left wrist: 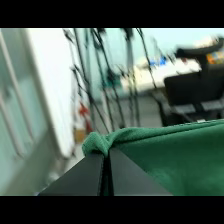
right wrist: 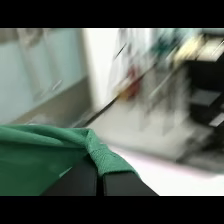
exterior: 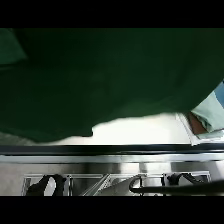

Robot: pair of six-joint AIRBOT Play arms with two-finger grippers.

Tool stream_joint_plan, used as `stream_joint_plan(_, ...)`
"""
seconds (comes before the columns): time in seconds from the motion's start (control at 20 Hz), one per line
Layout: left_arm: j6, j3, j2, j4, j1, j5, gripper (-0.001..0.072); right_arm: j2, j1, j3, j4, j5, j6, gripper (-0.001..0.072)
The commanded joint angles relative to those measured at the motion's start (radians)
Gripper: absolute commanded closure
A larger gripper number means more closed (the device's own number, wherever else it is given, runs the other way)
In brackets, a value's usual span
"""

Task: Fold the shirts.

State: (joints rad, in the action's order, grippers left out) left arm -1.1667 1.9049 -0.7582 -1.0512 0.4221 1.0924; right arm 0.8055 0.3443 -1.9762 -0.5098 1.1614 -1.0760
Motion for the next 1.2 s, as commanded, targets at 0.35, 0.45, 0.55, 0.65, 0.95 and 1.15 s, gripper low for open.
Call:
stream_joint_plan(0.35, 0.053, -0.013, -0.839, -0.198, -0.336, 0.010, 0.0695, 0.595, -0.232, 0.311, -0.021, -0.169, 0.100, 0.0690)
stream_joint_plan(0.45, -0.024, 0.127, -1.060, -0.388, -0.390, 0.047, 0.0695, 0.733, -0.229, 0.289, -0.005, -0.243, 0.100, 0.0691)
stream_joint_plan(0.55, -0.083, 0.222, -1.204, -0.473, -0.411, 0.049, 0.0695, 0.851, -0.214, 0.229, 0.040, -0.245, 0.100, 0.0691)
stream_joint_plan(0.65, -0.098, 0.206, -1.235, -0.467, -0.411, -0.019, 0.0695, 0.925, -0.202, 0.152, 0.062, -0.242, 0.100, 0.0691)
stream_joint_plan(0.95, -0.128, 0.088, -1.129, -0.439, -0.399, 0.036, 0.0695, 0.952, -0.142, 0.043, 0.018, -0.105, 0.050, 0.0690)
stream_joint_plan(1.15, -0.163, 0.039, -1.152, -0.439, -0.399, 0.090, 0.0694, 0.972, -0.137, 0.043, -0.126, -0.014, 0.020, 0.0690)
